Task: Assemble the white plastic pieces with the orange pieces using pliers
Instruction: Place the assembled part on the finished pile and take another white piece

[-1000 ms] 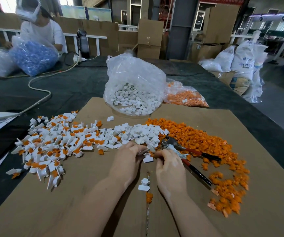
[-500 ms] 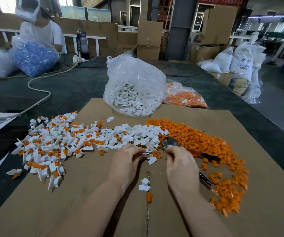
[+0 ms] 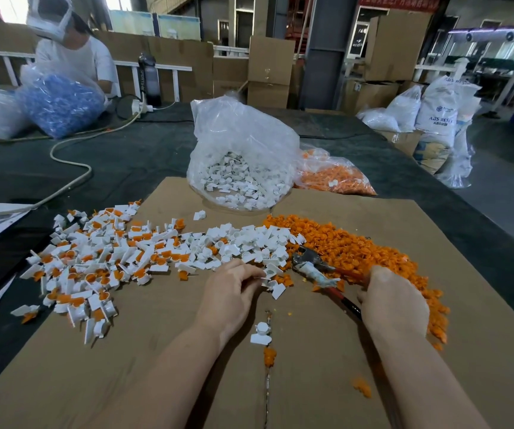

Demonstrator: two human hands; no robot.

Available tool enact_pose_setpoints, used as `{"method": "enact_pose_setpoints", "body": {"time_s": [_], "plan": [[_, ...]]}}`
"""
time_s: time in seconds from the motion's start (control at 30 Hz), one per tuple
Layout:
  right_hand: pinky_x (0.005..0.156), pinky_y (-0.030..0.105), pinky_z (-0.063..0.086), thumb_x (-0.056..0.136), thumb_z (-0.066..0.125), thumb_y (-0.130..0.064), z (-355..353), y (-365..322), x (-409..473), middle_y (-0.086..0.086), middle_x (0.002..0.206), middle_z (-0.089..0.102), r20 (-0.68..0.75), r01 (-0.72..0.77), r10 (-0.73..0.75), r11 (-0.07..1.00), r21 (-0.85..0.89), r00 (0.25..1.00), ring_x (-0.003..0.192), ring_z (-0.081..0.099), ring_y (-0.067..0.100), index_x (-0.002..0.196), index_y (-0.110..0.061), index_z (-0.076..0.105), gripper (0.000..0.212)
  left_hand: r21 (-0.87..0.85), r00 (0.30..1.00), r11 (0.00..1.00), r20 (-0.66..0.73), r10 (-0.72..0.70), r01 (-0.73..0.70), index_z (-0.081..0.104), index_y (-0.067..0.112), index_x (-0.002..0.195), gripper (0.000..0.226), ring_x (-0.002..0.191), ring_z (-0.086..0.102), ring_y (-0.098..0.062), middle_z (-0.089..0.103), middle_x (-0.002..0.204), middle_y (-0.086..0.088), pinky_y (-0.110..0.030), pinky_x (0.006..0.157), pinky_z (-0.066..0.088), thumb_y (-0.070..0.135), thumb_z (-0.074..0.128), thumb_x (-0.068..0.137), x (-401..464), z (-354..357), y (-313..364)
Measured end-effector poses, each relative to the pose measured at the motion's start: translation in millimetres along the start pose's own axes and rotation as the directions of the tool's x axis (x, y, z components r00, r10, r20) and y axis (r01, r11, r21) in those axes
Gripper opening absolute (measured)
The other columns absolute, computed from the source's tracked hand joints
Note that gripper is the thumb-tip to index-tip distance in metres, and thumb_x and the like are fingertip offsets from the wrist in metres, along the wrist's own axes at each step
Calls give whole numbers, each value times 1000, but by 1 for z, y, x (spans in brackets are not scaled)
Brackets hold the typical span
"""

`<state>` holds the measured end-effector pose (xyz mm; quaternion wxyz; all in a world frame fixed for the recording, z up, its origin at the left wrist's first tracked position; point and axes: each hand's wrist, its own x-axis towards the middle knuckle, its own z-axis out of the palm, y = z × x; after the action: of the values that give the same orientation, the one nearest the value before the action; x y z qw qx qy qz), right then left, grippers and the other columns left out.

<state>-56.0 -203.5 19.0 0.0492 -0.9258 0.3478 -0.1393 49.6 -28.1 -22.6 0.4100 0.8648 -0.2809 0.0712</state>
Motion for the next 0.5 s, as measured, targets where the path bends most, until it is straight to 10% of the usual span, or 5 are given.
{"method": "enact_pose_setpoints", "body": {"time_s": [0.27, 0.5], "plan": [[75, 19, 41, 85, 66, -12, 18, -42, -15, 1, 89, 64, -166, 285, -232, 807, 517, 958, 80, 53, 10, 90, -10, 70, 7, -59, 1000, 998, 9, -2, 3, 71, 21, 102, 23, 81, 48, 3, 54, 84, 18, 2, 70, 33, 33, 66, 84, -3, -1, 2], [66, 13, 43, 85, 66, -11, 43, -60, -34, -10, 76, 64, -87, 187, -186, 635, 750, 979, 76, 58, 3, 80, -19, 66, 9, -110, 999, 994, 34, -6, 10, 73, 20, 98, 16, 78, 47, 14, 52, 80, 25, 3, 72, 32, 24, 68, 83, -2, -1, -1]]}}
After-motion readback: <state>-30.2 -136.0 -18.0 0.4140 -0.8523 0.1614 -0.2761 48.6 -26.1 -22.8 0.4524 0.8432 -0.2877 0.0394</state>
